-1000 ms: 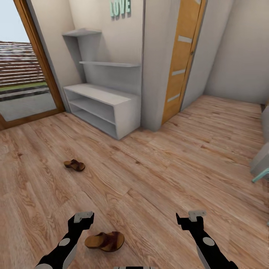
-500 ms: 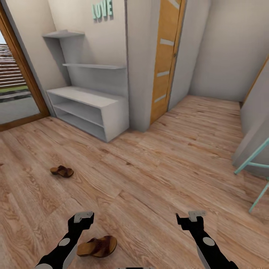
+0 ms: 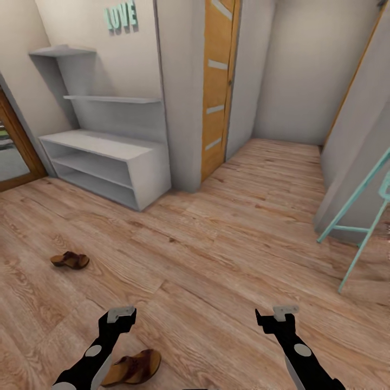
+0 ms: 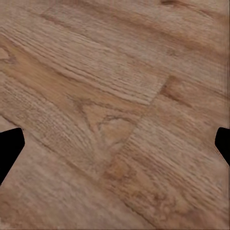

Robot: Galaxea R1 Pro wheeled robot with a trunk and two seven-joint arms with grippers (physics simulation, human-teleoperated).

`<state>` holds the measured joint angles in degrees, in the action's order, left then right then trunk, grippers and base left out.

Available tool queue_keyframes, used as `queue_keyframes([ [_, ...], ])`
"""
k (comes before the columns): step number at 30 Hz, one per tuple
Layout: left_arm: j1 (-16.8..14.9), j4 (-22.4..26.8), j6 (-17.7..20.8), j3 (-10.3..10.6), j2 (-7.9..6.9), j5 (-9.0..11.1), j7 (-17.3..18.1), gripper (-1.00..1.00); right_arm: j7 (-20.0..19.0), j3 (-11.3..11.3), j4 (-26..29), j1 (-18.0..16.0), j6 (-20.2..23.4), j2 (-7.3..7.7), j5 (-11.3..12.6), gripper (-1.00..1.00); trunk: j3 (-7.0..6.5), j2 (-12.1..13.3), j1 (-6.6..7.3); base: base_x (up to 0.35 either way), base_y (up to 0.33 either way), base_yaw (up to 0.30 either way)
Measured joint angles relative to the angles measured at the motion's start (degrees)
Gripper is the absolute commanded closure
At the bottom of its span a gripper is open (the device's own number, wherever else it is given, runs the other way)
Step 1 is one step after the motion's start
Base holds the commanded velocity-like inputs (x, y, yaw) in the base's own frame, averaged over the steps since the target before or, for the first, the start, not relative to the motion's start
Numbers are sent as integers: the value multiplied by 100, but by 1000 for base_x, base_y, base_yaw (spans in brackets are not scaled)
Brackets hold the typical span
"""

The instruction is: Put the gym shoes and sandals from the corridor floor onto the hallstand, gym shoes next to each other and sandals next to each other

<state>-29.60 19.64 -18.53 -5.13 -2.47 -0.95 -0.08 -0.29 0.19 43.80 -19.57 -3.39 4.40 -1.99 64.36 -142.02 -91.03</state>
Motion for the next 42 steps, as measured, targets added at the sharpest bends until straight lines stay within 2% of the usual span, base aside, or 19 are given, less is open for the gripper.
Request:
queue_keyframes([
  [8, 1, 1, 0, 0, 0, 0, 0, -100, -1, -3, -1, -1, -2, -1, 0, -100, -23, 0, 0, 0, 235, -146],
  [17, 1, 1, 5, 0, -1, 0, 0, -100, 5, -3, -1, -1, -1, -1, 0, -100, -27, 0, 0, 0, 85, -18],
  [28, 1, 1, 8, 0, -1, 0, 0, -100, 5, -3, -2, -1, -4, -1, 0, -100, -27, 0, 0, 0, 207, -1],
  [37, 1, 1, 9, 1, -1, 0, 0, -100, 5, -3, 0, -1, 3, -1, 0, -100, -27, 0, 0, 0, 33, -14],
  [42, 0, -1, 9, 1, 0, 0, 0, -100, 0, 3, 2, 0, 4, 0, 0, -100, -27, 0, 0, 0, 3, -195],
])
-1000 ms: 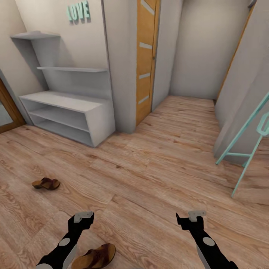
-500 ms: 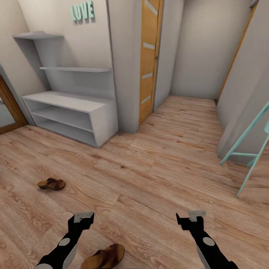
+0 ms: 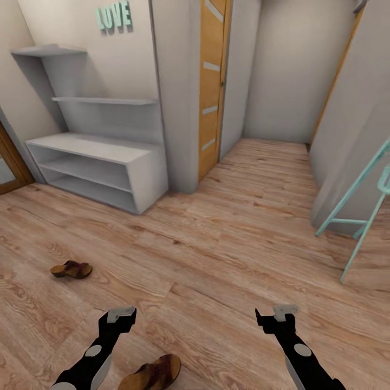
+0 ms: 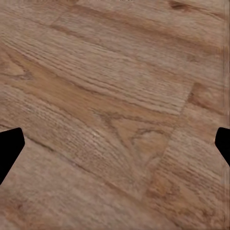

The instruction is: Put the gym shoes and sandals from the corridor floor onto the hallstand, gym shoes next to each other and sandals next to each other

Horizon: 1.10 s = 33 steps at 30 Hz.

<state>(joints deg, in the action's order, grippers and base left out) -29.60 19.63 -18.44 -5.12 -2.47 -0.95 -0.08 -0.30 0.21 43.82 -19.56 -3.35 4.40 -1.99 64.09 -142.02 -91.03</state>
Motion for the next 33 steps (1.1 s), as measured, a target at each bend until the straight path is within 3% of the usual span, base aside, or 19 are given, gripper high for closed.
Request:
queue_keyframes([
  [11, 1, 1, -1, 0, -1, 0, 0, -100, 6, 2, 2, -1, -1, -1, 0, -100, 0, 0, 0, 0, 0, -216],
  [33, 1, 2, -8, 0, -6, -2, 0, -100, 15, -1, 7, -1, -2, -1, 0, -100, 0, 0, 0, 0, 0, -9],
])
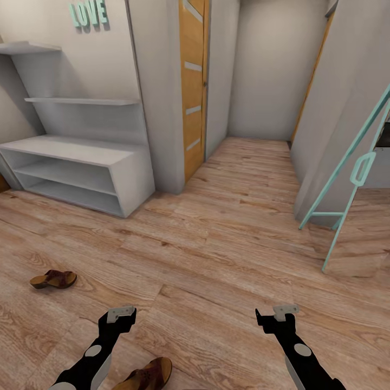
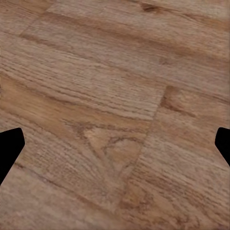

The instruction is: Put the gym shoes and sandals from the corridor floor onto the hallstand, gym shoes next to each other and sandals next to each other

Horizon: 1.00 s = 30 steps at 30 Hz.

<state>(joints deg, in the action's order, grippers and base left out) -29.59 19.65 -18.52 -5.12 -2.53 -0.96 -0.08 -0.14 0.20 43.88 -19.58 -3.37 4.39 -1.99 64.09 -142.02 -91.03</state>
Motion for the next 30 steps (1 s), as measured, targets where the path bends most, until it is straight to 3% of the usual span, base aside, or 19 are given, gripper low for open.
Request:
queue_keyframes([
  [15, 0, 40, -2, 23, -48, -20, 32, -100, -2, -4, -7, 0, 1, -3, 0, -100, 0, 0, 0, 0, 0, 0],
  [22, 0, 119, 1, 100, -200, -93, 366, -100, -3, 1, -8, 0, 8, -1, 0, -100, 0, 0, 0, 0, 0, 0],
  [30, 0, 149, 44, 112, -783, -435, 2013, -100, -3, 9, -2, 0, 10, -5, 0, -100, 0, 0, 0, 0, 0, 0],
])
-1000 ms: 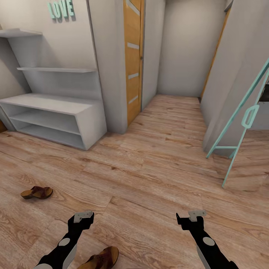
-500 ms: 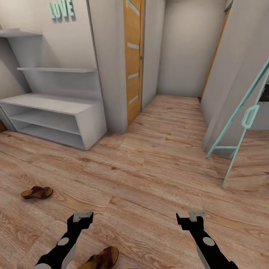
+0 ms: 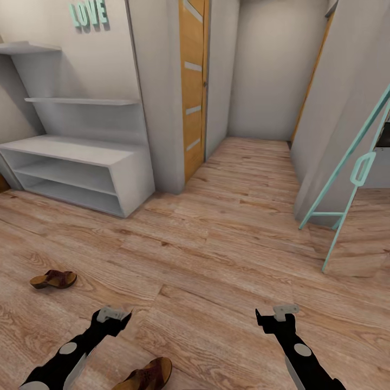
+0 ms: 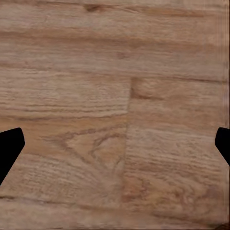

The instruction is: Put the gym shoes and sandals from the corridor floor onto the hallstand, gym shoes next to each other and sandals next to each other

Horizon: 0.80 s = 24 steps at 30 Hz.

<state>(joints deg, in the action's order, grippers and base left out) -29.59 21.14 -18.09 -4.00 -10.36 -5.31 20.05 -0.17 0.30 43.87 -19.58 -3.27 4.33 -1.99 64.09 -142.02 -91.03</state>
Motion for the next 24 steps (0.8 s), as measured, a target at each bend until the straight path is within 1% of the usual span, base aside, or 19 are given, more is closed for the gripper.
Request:
queue_keyframes([
  [3, 0, -1, 26, 1, -217, -137, 631, -100, 0, 1, 1, 0, 0, -1, 0, -100, 0, 0, 0, 0, 0, 0],
  [5, 0, -2, 37, 2, -332, -222, 984, -100, 1, 1, 1, 0, 3, -2, 0, -100, 0, 0, 0, 0, 0, 0],
  [6, -1, -2, 41, 2, -379, -267, 1135, -100, 1, 2, 1, 0, 4, -2, 0, -100, 0, 0, 0, 0, 0, 0],
  [7, -1, -2, 41, 2, -380, -268, 1140, -100, 1, 2, 1, 0, 4, -2, 0, -100, 0, 0, 0, 0, 0, 0],
  [8, -2, -2, 45, 7, -449, -367, 1372, -100, 1, 2, 1, 0, 6, -2, 0, -100, 0, 0, 0, 0, 0, 0],
  [9, -2, -2, 45, 7, -450, -370, 1380, -100, 1, 2, 1, 0, 6, -2, 0, -100, 0, 0, 0, 0, 0, 0],
  [10, -3, -5, 48, 17, -504, -571, 1589, -100, 1, 2, 2, 0, 10, -2, 0, -100, 0, 0, 0, 0, 0, 0],
  [13, -1, -13, 57, 25, -516, -857, 1701, -100, 1, 2, 3, 0, 14, -3, 2, -100, 0, 0, 0, 0, 0, 0],
  [18, -6, -30, 75, -3, -507, -1381, 1763, -100, 1, 2, 10, 0, 16, -3, 6, -100, 0, 0, 0, 0, 0, 0],
  [22, -5, -38, 82, -23, -500, -1672, 1781, -100, 1, 2, 47, 0, 17, -3, 7, -100, 0, 0, 0, 0, 0, 0],
  [23, -4, -38, 82, -26, -498, -1704, 1783, -100, 1, 2, 71, 0, 17, -1, 7, -100, 0, 0, 0, 0, 0, 0],
  [24, -7, -9, 77, -69, -491, -1800, 1774, -100, 1, 10, 667, -5, 264, 97, 19, -100, -1, 0, 0, 0, 0, 0],
])
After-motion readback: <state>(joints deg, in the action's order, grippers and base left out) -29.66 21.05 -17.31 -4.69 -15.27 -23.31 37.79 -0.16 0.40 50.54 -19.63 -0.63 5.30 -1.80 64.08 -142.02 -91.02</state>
